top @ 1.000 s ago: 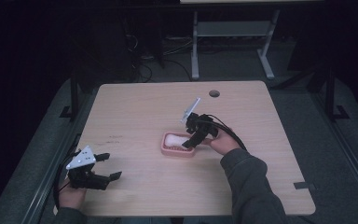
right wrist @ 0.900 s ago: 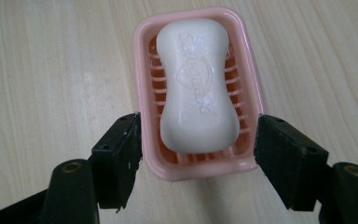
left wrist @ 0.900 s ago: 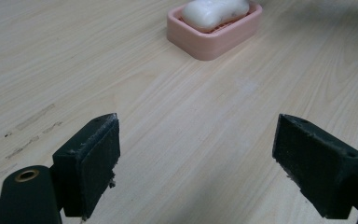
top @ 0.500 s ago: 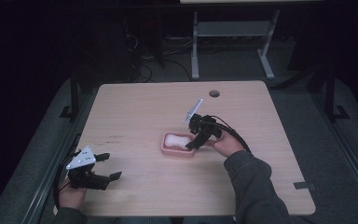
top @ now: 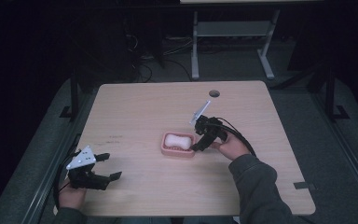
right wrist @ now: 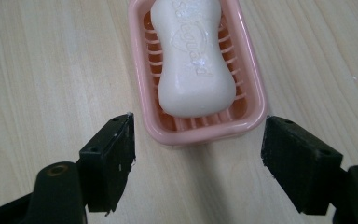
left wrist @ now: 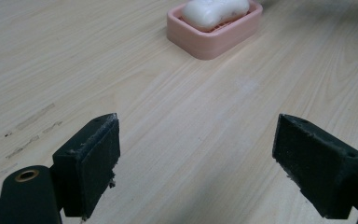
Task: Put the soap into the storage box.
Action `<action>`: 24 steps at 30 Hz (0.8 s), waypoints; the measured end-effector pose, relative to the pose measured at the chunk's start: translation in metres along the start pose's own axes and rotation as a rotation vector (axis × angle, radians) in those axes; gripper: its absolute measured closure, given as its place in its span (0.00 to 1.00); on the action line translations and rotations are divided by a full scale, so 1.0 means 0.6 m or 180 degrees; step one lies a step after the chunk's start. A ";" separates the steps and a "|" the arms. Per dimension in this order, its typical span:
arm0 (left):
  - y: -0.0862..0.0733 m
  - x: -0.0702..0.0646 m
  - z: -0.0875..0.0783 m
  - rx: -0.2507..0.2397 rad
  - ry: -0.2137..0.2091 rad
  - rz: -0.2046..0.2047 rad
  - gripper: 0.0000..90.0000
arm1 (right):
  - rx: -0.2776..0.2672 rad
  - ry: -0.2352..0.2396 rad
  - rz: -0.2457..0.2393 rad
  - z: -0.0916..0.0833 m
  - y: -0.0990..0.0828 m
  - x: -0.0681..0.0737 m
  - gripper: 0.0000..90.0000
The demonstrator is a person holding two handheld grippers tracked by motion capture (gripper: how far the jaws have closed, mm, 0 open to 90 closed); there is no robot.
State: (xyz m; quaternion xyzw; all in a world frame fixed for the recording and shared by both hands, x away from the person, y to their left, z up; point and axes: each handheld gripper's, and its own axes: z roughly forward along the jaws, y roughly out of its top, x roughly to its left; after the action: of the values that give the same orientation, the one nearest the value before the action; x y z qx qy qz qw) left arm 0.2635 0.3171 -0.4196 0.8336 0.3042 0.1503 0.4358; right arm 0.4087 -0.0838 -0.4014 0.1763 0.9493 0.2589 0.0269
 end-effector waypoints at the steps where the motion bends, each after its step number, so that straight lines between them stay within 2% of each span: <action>1: 0.000 0.000 0.000 -0.0001 0.0000 0.0002 0.16 | -0.0009 0.0011 0.0016 -0.002 -0.002 0.000 0.28; 4: 0.000 0.000 0.000 -0.0002 0.0001 0.0001 0.16 | -0.0027 0.0012 0.0031 -0.005 -0.007 0.002 0.30; 7: 0.000 0.000 0.000 -0.0002 0.0002 0.0003 0.16 | -0.0115 -0.0056 -0.0015 -0.007 -0.018 0.008 0.29; 10: 0.000 0.000 0.001 -0.0007 -0.0006 0.0007 0.16 | -0.0059 0.0010 0.0045 -0.005 -0.026 0.009 0.29; 13: 0.000 -0.001 0.001 -0.0004 -0.0004 -0.0010 0.16 | -0.0093 -0.0047 0.0023 -0.006 -0.037 0.012 0.29; 17: 0.000 -0.002 0.002 -0.0006 -0.0009 -0.0029 0.16 | -0.0078 -0.0021 0.0110 -0.007 -0.052 0.012 0.27; 19: 0.000 -0.003 0.002 -0.0002 -0.0008 -0.0023 0.16 | -0.0089 -0.0066 0.0107 -0.009 -0.059 0.014 0.28; 24: 0.000 -0.002 0.002 0.0040 -0.0007 0.0020 0.16 | -0.0121 -0.0051 0.0158 -0.012 -0.076 0.012 0.28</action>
State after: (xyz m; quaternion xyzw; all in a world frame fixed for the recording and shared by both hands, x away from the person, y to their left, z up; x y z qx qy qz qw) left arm 0.2631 0.3156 -0.4199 0.8375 0.3020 0.1488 0.4304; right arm 0.3863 -0.1214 -0.4175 0.2014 0.9393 0.2761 0.0315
